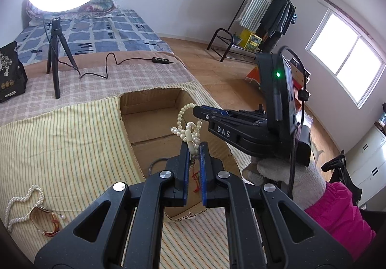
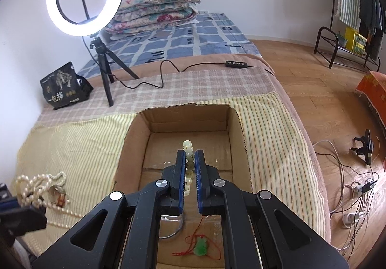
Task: Organize jewelry
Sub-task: 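Carry the pearl strand and bead bracelet into the box and open both grippers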
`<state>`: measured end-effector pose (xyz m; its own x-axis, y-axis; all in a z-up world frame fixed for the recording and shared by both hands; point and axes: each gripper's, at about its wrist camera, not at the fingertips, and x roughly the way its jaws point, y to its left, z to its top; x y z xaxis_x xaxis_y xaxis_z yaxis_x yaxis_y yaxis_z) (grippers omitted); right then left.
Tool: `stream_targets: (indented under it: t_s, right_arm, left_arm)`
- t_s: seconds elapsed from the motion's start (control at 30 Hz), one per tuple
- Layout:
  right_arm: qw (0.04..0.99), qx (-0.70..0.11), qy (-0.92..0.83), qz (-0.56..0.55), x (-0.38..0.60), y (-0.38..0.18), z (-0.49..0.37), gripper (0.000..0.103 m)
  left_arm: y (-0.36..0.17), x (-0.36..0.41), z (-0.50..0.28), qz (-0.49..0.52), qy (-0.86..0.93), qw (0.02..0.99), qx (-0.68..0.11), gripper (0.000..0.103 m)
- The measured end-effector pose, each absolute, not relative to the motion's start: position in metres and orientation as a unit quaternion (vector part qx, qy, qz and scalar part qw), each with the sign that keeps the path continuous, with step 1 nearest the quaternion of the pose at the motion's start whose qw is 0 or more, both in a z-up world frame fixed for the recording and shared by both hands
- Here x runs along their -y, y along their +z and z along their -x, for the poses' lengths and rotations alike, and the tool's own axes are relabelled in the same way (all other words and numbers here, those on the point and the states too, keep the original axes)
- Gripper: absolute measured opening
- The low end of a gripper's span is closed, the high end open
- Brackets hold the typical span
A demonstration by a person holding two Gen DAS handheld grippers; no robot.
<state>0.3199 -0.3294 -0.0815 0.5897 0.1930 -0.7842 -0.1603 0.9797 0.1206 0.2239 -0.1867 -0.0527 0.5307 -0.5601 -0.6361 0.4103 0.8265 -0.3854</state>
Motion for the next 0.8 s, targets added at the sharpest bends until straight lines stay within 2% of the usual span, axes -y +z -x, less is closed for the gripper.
stream_targets:
  t_s: [0.8]
  right_arm:
    - [0.884,-0.457,0.094,-0.044,0.344,-0.096,-0.339,0.006]
  left_arm:
    - [-0.069,0.217,-0.217,0.028,-0.274,0.873,-0.402,0.005]
